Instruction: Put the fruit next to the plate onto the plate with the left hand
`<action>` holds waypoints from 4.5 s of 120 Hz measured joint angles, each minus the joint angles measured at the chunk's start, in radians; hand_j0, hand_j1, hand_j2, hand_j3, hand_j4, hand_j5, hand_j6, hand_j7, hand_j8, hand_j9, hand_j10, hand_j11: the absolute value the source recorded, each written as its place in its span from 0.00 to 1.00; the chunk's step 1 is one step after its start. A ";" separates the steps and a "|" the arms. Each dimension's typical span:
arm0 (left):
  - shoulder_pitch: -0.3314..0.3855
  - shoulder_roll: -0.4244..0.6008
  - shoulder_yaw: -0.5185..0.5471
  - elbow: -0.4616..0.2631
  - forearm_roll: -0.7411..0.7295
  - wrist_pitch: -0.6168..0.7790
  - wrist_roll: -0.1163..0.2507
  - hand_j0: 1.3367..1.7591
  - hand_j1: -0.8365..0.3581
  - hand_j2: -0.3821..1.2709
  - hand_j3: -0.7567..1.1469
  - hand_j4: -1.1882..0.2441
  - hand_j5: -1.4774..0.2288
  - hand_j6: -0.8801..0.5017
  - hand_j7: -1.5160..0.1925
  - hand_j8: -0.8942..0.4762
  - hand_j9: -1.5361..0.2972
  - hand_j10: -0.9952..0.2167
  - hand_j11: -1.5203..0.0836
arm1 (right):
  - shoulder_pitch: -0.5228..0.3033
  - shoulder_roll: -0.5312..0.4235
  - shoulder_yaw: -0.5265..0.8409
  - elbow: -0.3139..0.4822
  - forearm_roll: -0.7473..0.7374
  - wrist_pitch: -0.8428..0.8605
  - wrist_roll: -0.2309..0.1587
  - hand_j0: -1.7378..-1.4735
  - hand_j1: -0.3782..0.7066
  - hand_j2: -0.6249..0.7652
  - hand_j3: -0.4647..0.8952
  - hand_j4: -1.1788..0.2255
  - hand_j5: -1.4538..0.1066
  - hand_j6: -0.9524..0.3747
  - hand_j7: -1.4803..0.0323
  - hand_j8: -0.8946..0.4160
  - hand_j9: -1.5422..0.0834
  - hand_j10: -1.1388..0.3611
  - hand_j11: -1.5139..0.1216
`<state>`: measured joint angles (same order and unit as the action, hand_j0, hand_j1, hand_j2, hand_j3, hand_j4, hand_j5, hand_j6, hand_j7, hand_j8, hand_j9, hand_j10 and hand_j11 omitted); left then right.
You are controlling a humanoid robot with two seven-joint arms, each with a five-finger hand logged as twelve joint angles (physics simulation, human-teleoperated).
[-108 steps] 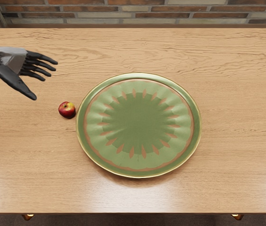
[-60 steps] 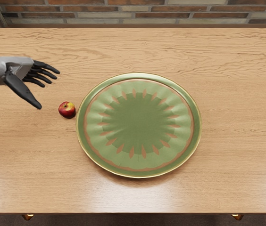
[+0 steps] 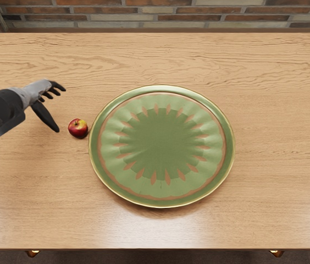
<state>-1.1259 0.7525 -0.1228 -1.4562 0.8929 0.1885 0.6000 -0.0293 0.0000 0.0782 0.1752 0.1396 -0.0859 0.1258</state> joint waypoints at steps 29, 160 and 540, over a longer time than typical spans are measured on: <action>0.000 -0.126 0.050 0.025 -0.004 0.042 0.010 0.76 0.75 0.26 0.40 0.65 0.68 0.45 0.70 0.47 0.66 0.61 0.75 | 0.001 0.000 0.000 0.000 0.000 0.000 0.000 0.30 0.07 0.44 0.34 0.81 0.90 0.69 0.95 0.66 0.92 0.74 0.90; -0.031 -0.276 0.166 0.177 0.009 0.055 0.011 0.76 0.59 0.28 0.41 0.55 0.56 0.34 0.58 0.39 0.54 0.50 0.61 | 0.006 0.000 0.001 0.000 0.000 0.000 0.000 0.30 0.07 0.44 0.34 0.81 0.90 0.69 0.95 0.66 0.92 0.74 0.90; 0.161 0.197 -0.498 0.133 -0.939 -0.799 0.011 0.76 0.74 0.26 0.40 0.66 0.68 0.46 0.70 0.47 0.66 0.62 0.75 | 0.012 0.000 -0.002 0.000 0.000 0.000 0.000 0.30 0.07 0.44 0.34 0.81 0.90 0.69 0.95 0.66 0.92 0.74 0.90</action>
<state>-0.9652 0.9492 -0.6208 -1.3233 -0.0458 -0.6107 0.6109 -0.0168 0.0000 0.0764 0.1750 0.1396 -0.0859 0.1258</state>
